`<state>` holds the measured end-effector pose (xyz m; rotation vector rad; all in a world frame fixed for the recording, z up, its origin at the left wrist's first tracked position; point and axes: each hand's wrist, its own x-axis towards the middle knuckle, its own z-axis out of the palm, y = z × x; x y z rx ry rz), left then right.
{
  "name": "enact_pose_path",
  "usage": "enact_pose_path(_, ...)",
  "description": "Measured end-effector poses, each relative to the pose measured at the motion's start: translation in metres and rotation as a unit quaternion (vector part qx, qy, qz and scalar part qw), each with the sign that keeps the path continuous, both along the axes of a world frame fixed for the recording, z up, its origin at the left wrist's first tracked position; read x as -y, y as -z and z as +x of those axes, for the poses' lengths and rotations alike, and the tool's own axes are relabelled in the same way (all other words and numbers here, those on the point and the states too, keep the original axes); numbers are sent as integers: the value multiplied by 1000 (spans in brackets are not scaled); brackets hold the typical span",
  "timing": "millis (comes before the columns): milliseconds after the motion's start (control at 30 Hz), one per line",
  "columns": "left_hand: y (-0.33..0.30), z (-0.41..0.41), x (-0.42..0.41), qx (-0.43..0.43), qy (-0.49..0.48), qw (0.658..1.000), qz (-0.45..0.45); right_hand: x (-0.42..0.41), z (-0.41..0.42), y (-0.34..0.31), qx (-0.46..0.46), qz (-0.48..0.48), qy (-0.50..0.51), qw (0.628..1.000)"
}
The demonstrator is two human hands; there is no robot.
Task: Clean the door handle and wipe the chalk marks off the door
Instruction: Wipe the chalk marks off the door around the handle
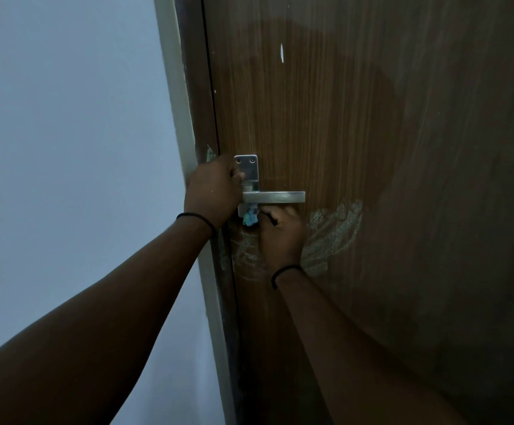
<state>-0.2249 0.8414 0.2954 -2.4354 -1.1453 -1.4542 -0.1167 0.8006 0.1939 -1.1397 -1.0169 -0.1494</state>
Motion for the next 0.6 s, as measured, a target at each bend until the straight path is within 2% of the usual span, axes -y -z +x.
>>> enact_pose_path(100,-1,-1,4,1,-1,1000,-13,4,-2,6,21,-13,-9,1000)
enact_pose_path(267,-10,0,11,62,-5,997,-46,-7,-7,-5,-124,-13,5,992)
enact_pose_path(433,-8,1,16,79,-13,995,-58,5,-2,21,-9,-64,-33,997)
enact_pose_path(500,-5,2,16,86,-15,994,-58,11,5,34,-28,-84,-32,996)
enact_pose_path(600,-4,4,16,113,-11,993,-32,18,16,34,-76,-58,10,995)
